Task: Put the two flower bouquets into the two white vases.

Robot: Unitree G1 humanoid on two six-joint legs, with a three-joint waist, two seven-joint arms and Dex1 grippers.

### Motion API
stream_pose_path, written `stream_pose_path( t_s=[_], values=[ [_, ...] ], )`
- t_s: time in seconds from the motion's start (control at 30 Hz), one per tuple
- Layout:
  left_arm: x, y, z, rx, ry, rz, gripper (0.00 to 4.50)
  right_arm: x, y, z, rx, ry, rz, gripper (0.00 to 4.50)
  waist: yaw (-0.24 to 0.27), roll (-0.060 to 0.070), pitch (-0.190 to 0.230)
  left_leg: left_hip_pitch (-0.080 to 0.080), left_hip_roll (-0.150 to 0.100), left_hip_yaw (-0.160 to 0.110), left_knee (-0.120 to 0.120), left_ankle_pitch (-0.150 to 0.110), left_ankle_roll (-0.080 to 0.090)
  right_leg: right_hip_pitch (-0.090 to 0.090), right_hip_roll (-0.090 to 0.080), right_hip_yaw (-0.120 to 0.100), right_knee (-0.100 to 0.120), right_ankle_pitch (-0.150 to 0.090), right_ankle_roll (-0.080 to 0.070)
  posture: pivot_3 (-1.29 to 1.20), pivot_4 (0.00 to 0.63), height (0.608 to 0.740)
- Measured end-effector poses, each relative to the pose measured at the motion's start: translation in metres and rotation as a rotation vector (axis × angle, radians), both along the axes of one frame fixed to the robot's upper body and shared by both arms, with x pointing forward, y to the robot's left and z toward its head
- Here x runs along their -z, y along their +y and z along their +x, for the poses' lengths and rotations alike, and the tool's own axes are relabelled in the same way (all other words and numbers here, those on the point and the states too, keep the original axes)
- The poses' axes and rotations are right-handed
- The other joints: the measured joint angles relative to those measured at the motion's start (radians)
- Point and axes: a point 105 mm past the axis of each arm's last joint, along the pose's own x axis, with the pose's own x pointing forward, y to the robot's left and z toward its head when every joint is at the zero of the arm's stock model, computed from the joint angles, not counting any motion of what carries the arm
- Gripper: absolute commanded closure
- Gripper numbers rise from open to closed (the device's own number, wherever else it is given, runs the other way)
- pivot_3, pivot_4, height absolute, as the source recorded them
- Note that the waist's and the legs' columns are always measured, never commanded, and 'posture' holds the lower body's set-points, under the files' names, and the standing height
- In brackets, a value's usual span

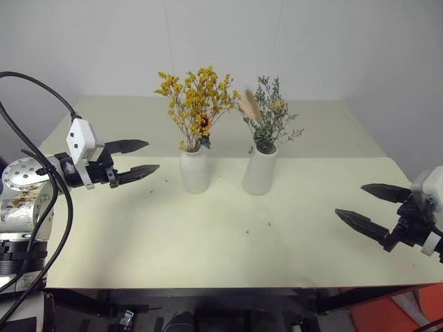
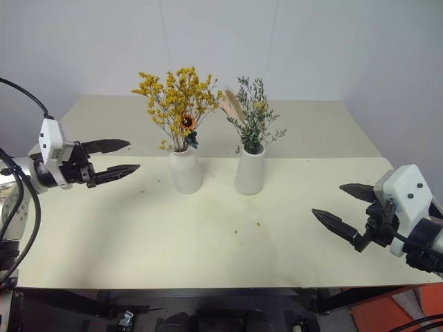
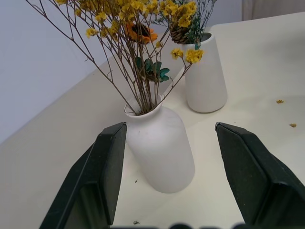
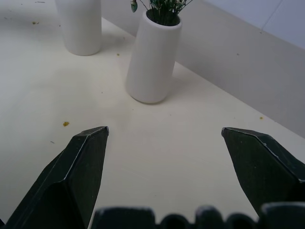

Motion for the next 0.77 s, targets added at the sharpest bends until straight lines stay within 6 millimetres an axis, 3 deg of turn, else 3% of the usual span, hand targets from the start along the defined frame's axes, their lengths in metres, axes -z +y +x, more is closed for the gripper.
stream_pose_path(
  t_s=[0.77],
  values=[
    [0.0052,-0.0073,0.0030,0.011,-0.023,-0.035,1.28,-0.0063,-0.0009,0.0005,0.003,-0.020,-0.015,0.00,0.000,0.000,0.000,0.000,0.000,0.000,0.000,0.000,0.000,0.000,0.000,0.000,0.000,0.000,0.000,0.00,0.150,0.740]
  ],
)
